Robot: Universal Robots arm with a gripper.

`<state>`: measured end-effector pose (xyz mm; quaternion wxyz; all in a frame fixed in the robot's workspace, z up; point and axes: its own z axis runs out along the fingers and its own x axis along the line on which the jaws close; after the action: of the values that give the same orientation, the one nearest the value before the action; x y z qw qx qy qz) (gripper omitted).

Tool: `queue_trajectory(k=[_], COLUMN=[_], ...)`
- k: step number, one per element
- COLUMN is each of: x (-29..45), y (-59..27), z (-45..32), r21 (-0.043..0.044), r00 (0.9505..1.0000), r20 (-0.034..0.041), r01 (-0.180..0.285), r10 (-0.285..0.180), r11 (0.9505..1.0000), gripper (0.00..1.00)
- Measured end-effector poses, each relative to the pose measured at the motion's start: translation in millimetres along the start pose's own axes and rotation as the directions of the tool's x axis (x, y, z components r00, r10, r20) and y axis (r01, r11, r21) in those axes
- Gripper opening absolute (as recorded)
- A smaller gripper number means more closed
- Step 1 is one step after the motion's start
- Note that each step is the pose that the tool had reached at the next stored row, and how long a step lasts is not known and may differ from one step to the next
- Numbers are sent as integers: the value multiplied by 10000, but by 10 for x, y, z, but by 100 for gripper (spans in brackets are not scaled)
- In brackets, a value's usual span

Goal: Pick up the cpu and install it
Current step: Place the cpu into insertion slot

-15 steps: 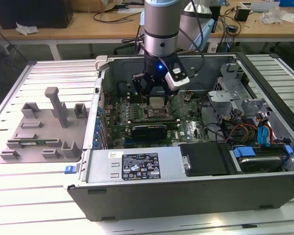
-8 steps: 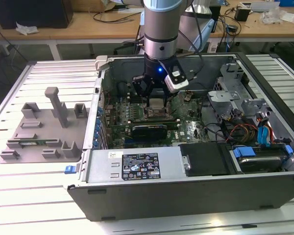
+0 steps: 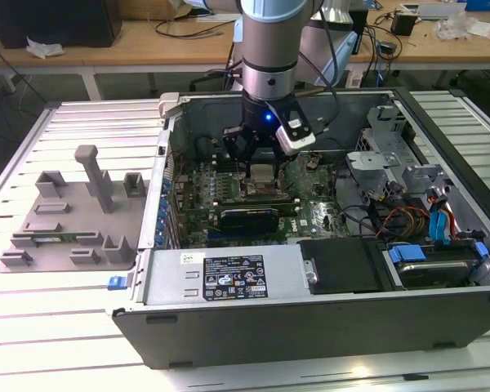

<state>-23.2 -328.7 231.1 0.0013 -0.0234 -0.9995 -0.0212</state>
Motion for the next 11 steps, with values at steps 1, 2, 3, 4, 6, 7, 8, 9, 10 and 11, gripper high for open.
queue_trajectory(k=[1,2,3,4,6,7,8,9,10,11], x=[-1,-1,-3,-4,-5,-6,-6,-7,-7,-8], y=[0,0,0,0,0,0,0,0,0,0], z=[0,0,0,0,0,0,0,0,0,0], r21=[0,0,0,0,0,0,0,-1,0,0], r00=[10000,10000,10000,10000,10000,10000,10000,10000,10000,10000], r20=[0,0,0,0,0,0,0,0,0,0], r01=[1,1,1,0,0,1,1,0,0,1], r10=[-1,-1,-1,0,0,-1,-1,0,0,-1], r11=[10000,10000,10000,10000,10000,10000,10000,10000,10000,10000], gripper=[55,55,55,55,55,55,55,55,55,55])
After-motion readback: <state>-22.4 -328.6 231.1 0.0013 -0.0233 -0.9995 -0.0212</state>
